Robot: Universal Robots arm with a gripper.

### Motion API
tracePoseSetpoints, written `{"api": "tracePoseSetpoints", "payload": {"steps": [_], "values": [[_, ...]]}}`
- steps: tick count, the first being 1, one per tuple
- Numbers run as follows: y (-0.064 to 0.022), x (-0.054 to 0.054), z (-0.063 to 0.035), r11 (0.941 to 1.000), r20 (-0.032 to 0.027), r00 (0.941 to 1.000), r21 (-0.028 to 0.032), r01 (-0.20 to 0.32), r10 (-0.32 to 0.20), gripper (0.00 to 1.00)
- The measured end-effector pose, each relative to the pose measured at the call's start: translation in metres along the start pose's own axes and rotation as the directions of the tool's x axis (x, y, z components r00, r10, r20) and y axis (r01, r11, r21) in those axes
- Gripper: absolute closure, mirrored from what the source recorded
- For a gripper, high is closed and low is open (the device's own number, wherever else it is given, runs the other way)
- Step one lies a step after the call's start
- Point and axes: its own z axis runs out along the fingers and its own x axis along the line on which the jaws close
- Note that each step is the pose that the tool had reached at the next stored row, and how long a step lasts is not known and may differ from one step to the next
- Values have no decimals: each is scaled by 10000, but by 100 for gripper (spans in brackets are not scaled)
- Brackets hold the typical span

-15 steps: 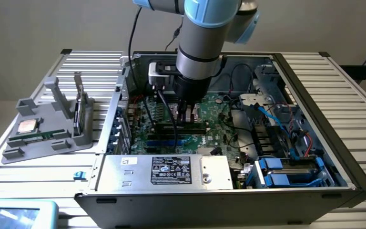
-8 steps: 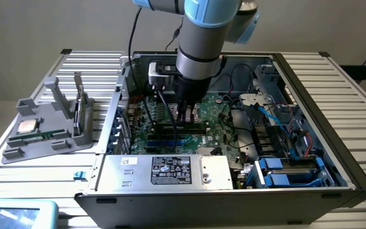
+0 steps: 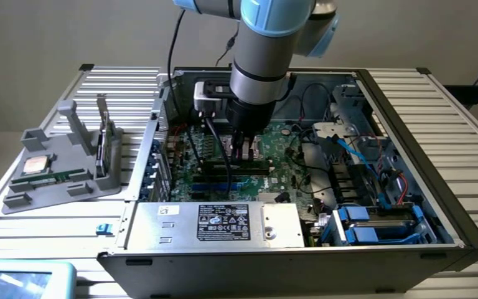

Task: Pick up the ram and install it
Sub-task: 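Insert the ram into the slot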

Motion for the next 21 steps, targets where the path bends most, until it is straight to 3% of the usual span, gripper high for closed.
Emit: {"api": "tracePoseSetpoints", "payload": {"steps": [21], "values": [[-2, 1, 18, 10000, -23, 10000, -30, -5, 5, 89]]}}
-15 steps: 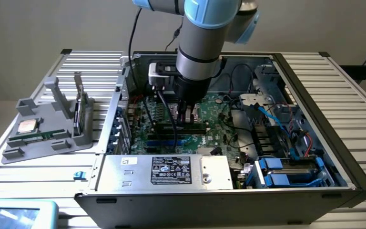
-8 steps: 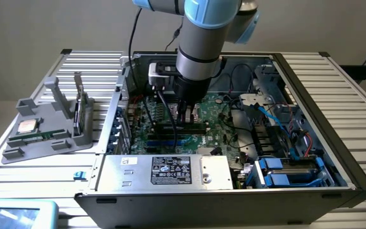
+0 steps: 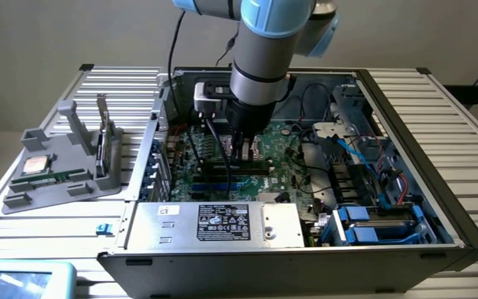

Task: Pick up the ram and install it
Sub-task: 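Insert the ram into the slot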

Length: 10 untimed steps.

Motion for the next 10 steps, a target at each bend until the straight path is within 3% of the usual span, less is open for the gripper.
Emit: {"api": "tracePoseSetpoints", "payload": {"steps": [6, 10], "values": [[-6, 0, 1, 10000, -8, 10000, -60, 5, -5, 89], [-11, 0, 3, 10000, -7, 10000, -67, 2, -2, 89]]}}
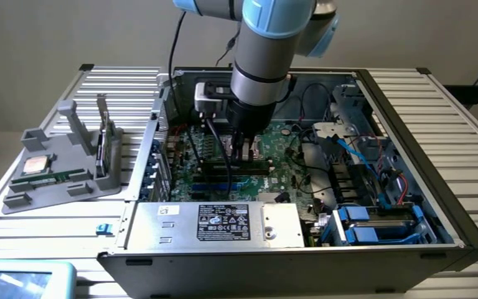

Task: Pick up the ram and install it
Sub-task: 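Insert the ram into the slot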

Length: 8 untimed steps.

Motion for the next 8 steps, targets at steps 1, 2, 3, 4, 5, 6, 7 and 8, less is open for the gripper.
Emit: {"api": "tracePoseSetpoints", "payload": {"steps": [1, 2, 3, 4, 5, 6, 7, 8], "values": [[-1, 0, 2, 10000, 0, 10000, 0, 2, -2, 89], [-2, 0, 3, 10000, 0, 10000, 1, 2, -2, 89], [-1, 1, 3, 10000, -2, 10000, 0, 2, -2, 89], [-2, 1, 4, 10000, -3, 10000, 0, 2, -2, 89], [-3, 1, 7, 10000, 0, 10000, 1, 3, -3, 89], [-3, 1, 9, 10000, 0, 10000, 1, 4, -4, 89], [-4, 1, 11, 10000, -1, 10000, 0, 4, -4, 89], [-4, 1, 13, 10000, -2, 10000, -1, 4, -4, 89]]}}
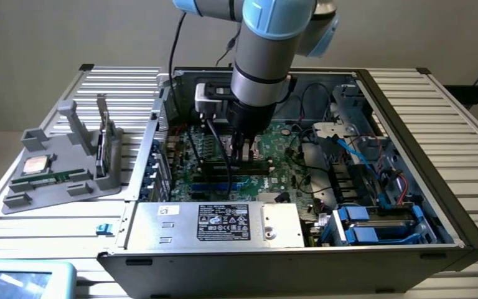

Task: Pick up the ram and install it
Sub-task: 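Insert the ram into the slot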

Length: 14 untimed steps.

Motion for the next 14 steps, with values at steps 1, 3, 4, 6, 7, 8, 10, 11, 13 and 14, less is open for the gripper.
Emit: {"api": "tracePoseSetpoints", "payload": {"steps": [1, 3, 4, 6, 7, 8, 10, 11, 13, 14], "values": [[0, 0, 3, 10000, 1, 10000, 1, 1, -1, 89], [-1, 0, 5, 10000, 0, 10000, 1, 2, -2, 89], [-1, 0, 5, 10000, 0, 10000, 0, 2, -2, 89], [-1, 0, 6, 10000, 0, 10000, 1, 2, -2, 89], [-1, 0, 7, 10000, 1, 10000, 0, 2, -2, 89], [-2, 0, 10, 10000, 2, 10000, 1, 2, -2, 89], [-3, 1, 18, 10000, 3, 10000, 2, 2, -2, 89], [-3, 1, 19, 10000, 0, 10000, 1, 2, -2, 89], [-3, 1, 20, 10000, -2, 10000, 0, 2, -2, 89], [-3, 1, 21, 10000, -1, 10000, 0, 2, -2, 89]]}}
